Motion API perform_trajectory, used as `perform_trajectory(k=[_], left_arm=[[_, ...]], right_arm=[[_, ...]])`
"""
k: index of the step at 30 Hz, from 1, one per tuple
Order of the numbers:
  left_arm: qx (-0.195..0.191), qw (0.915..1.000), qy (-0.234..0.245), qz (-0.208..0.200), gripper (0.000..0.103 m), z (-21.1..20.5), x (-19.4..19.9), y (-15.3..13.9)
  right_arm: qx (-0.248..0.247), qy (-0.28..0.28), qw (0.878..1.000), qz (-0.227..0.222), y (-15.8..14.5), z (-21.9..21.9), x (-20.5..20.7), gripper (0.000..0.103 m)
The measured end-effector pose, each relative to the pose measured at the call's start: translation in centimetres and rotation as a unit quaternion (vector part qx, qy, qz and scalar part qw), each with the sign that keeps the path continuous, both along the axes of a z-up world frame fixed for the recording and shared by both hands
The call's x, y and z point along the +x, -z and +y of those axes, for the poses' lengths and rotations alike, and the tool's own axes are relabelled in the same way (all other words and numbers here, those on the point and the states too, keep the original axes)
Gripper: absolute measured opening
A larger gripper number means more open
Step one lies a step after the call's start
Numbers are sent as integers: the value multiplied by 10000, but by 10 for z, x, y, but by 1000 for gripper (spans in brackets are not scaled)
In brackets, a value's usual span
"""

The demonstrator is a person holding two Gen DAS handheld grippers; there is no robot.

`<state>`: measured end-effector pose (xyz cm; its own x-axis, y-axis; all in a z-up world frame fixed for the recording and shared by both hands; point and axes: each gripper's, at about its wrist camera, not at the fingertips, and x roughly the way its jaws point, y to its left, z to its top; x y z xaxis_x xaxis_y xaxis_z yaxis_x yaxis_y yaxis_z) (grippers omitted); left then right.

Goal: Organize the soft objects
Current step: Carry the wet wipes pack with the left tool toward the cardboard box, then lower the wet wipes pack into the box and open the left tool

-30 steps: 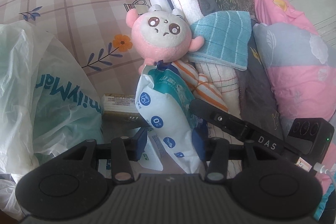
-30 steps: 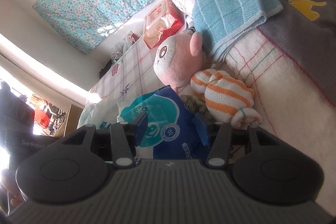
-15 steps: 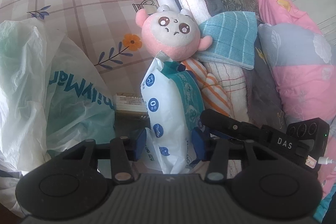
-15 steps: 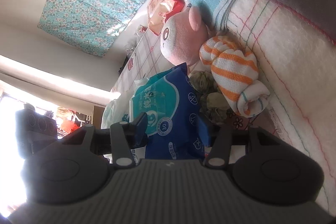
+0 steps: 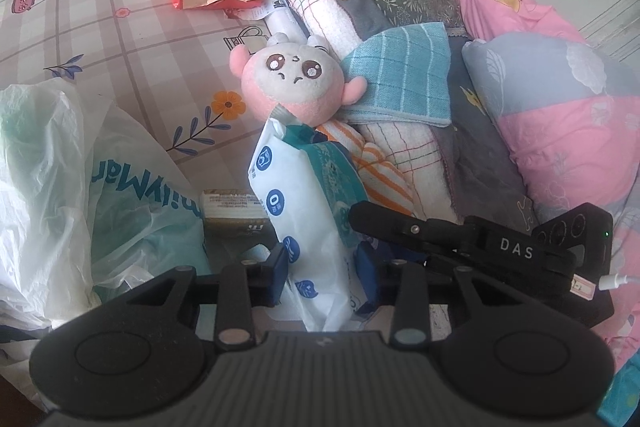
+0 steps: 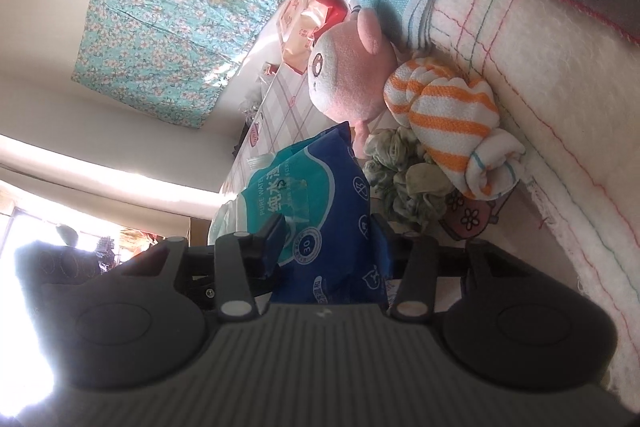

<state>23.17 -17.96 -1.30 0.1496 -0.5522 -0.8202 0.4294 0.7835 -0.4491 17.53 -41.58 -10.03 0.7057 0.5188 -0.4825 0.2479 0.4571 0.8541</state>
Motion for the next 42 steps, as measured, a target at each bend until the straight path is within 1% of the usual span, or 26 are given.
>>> perform_trajectory(k=[6,12,16,20,24,26,32,36,38,42], left_arm=[[-193,9991,-57,-365,38,16,-28,-27],[-411,9964,-209,-712,37,45,-59,-57],[-570,9931,-411,-935,37,73,-80,-73],[-711,9885,-702,-1139,36,111,-102,-83],[-820,9818,-1140,-1275,36,157,-125,-86],[-842,9779,-1369,-1339,36,180,-135,-86],[-987,9610,-2195,-1362,37,259,-154,-78],[-1049,9520,-2582,-1268,37,299,-152,-69],[-1070,9493,-2717,-1163,37,314,-145,-64],[-1170,9486,-2788,-934,37,335,-123,-50]], right_arm=[[-59,-30,9994,-328,-33,10,-20,45],[-149,-215,9974,-664,-67,31,-38,45],[-210,-437,9949,-888,-88,52,-51,46],[-259,-751,9909,-1086,-105,82,-57,46],[-260,-1213,9850,-1198,-117,123,-58,46],[-272,-1529,9805,-1207,-123,151,-55,46],[-381,-2371,9639,-1153,-135,233,-40,47],[-532,-2720,9544,-1109,-139,279,-29,47],[-647,-2808,9515,-1073,-141,297,-23,47],[-1100,-2804,9467,-1141,-147,321,-13,46]])
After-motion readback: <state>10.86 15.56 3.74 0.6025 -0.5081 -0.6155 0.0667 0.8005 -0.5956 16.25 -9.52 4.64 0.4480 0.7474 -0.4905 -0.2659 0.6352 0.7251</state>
